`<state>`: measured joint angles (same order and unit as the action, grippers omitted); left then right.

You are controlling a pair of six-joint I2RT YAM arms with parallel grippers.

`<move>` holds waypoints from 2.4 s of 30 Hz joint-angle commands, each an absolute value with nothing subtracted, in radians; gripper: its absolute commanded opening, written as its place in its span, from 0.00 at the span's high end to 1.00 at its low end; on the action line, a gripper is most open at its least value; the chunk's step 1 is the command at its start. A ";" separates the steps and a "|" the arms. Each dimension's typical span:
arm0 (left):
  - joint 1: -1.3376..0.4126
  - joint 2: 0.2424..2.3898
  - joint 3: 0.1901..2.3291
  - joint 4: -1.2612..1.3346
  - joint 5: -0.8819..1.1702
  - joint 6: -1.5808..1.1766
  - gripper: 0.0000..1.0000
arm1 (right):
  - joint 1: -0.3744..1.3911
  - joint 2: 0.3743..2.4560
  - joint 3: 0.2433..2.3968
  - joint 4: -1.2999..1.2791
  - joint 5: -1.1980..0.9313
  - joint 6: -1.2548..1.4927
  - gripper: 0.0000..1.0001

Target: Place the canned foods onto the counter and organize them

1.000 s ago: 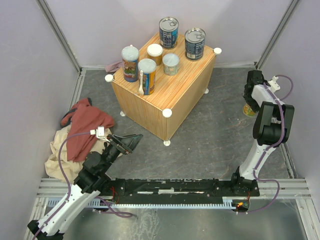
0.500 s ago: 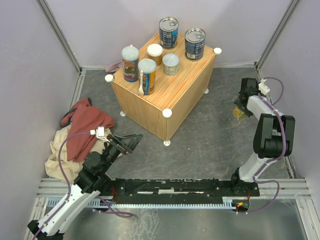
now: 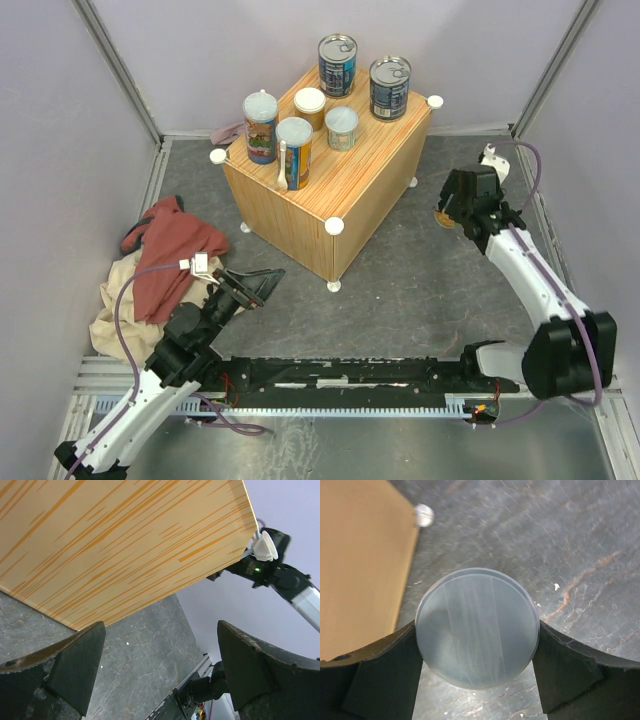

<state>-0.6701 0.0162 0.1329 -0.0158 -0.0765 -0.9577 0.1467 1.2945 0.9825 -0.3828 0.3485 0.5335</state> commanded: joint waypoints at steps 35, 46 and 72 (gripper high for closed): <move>-0.674 0.011 0.222 -0.068 -0.092 -0.955 0.02 | 0.629 1.618 2.168 -0.778 0.415 0.184 0.99; -0.673 0.006 0.233 -0.086 -0.091 -0.947 0.02 | 0.630 1.799 2.435 -0.938 0.437 0.183 0.96; -0.673 0.006 0.216 -0.083 -0.094 -0.941 0.02 | 0.618 1.836 2.386 -0.946 0.407 0.190 0.27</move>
<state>-0.6701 0.0128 0.1905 -0.1036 -0.0788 -0.9569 0.6235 1.8843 2.3745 -1.0523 0.3992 0.1932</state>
